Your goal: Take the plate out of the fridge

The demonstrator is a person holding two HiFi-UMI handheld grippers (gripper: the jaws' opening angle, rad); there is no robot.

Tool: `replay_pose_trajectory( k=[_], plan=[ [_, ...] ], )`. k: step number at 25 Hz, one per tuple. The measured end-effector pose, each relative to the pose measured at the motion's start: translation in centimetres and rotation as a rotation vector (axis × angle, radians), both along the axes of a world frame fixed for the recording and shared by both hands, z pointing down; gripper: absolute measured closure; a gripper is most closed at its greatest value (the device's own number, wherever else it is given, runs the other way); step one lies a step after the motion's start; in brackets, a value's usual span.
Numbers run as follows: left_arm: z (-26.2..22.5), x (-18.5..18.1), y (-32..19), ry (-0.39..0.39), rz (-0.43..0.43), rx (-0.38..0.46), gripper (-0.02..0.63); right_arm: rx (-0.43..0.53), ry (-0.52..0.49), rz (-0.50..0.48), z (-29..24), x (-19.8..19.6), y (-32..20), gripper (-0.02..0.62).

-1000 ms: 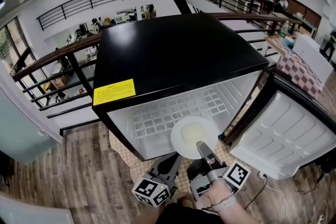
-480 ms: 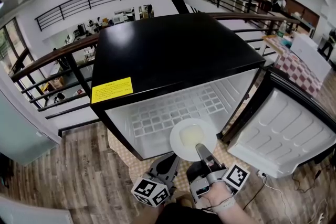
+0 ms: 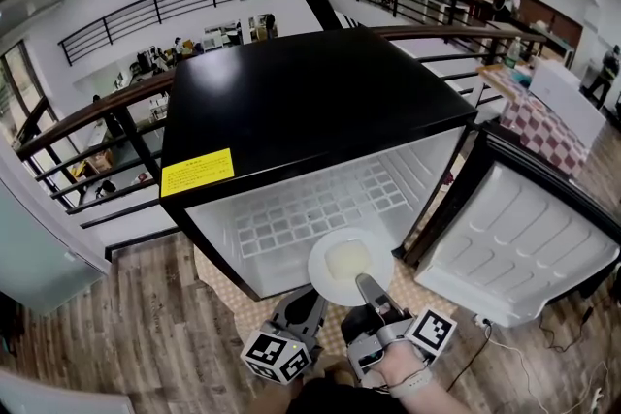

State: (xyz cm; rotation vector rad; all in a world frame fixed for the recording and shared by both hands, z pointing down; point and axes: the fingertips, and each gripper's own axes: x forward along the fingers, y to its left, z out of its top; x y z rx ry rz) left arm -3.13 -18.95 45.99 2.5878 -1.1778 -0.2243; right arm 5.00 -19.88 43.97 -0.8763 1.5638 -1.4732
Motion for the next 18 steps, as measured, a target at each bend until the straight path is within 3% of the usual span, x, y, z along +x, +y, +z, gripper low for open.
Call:
replay_pose_trajectory(
  k=[18],
  plan=[
    [1.3,-0.1,0.1,-0.024,-0.007,-0.02,0.597,-0.026,0.013,-0.03,2.2,-0.2,0.2,0.543]
  ],
)
